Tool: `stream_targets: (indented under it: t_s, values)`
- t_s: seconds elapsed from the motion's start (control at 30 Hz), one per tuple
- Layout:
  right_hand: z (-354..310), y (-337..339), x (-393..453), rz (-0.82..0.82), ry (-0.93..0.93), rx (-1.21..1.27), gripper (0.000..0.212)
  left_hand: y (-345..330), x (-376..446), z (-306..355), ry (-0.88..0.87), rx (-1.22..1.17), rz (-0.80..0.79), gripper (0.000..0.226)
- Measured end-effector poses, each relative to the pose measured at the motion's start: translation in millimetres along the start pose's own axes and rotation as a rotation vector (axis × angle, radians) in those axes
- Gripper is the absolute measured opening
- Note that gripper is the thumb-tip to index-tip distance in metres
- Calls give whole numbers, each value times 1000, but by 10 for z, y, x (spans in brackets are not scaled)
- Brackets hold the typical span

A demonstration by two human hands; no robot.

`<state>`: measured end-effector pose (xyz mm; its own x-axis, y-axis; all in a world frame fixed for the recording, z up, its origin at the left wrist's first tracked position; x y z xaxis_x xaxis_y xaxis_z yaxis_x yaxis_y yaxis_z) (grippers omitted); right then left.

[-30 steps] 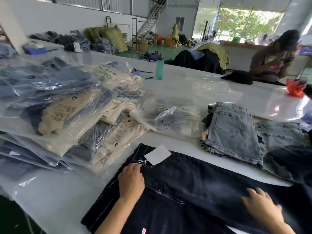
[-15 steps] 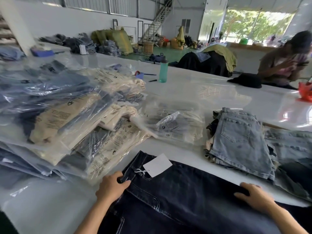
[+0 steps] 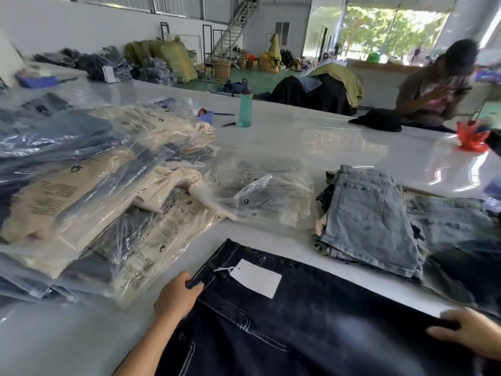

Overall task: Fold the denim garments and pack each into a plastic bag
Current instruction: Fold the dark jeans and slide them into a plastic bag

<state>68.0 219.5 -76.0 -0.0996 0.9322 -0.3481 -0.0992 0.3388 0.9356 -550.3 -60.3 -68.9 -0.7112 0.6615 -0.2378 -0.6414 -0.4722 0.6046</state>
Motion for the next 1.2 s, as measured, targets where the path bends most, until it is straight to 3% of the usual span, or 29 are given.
stream_targets:
  t_s: [0.13, 0.27, 0.37, 0.47, 0.57, 0.7, 0.77, 0.9, 1.0, 1.07, 1.13, 1.2]
  values:
    - [593, 160, 164, 152, -125, -111, 26, -172, -60, 54, -43, -131, -71, 30]
    - [-450, 418, -89, 116, -206, -435, 31, -210, -86, 105, -73, -161, -71, 27]
    - [-1788, 724, -235, 270, 55, -326, 40, -161, -52, 71, -80, -213, -110, 34]
    - [-2850, 641, -309, 166, 293, -168, 67, -188, -15, 70, -57, -192, -171, 31]
    - [-3320, 412, -252, 41, 341, -159, 82, -174, 29, 26, 0, -219, -180, 24]
    - [-3521, 361, -216, 11, 405, -201, 56, -167, 88, -125, 110, -239, -223, 21]
    - [-3613, 462, -299, -5, 480, -198, 51, -163, 133, -154, 128, -216, -227, 38]
    - [-3760, 952, -707, 237, 550, -382, 28, -148, 169, -128, 113, -209, -251, 42]
    - [-3887, 1377, -1405, 672, 629, -427, 19, -32, 199, -109, 82, -265, -194, 23]
    - [-3932, 1433, -1977, 882, 713, -349, 25, 87, 231, -114, 50, -287, -141, 17]
    - [-3982, 1224, -2427, 912, 806, -276, 38, 161, 262, -131, 31, -358, -151, 22]
    - [-4054, 798, -2653, 776, 881, -302, 51, 181, 273, -174, 55, -452, -190, 36]
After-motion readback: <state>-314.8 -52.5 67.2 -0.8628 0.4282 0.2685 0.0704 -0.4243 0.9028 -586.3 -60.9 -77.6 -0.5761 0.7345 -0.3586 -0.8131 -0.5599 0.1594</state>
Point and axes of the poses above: each hand's wrist, its own x-axis towards the middle knuckle, its own y-axis out of the back of the hand, z = x × y, the point moved 10 cm from there along x, towards the middle knuckle, and after that the axes turned 15 degrees about -x, right-handed, at the moved point
